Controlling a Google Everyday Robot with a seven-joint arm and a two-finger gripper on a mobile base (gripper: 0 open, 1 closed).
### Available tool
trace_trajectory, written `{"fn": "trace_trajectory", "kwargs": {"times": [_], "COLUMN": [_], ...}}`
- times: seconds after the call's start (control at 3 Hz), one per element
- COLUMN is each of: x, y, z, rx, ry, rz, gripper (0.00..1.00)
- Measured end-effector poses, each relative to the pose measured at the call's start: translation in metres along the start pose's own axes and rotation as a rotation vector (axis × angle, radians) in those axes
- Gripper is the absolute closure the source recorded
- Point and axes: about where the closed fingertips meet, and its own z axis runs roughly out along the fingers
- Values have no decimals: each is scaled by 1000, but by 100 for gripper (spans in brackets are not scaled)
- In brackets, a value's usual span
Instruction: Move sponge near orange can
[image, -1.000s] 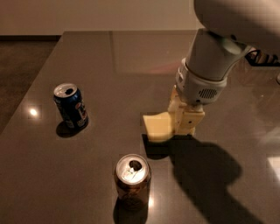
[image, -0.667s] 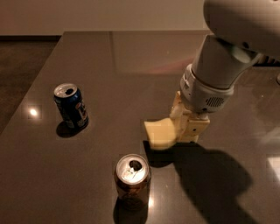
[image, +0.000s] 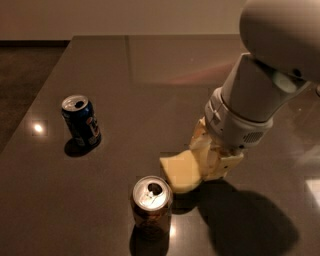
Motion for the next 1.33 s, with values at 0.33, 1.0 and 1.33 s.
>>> {"fn": "trace_trajectory", "kwargs": {"times": [0.33,1.0,1.33], "x": [-4,-7,-8], "y": [11,17,17], "z": [5,9,8], "rx": [-19,-34,-32], "ry": [19,32,32], "rz": [-63,-109,-110], "gripper": [59,3,0]}}
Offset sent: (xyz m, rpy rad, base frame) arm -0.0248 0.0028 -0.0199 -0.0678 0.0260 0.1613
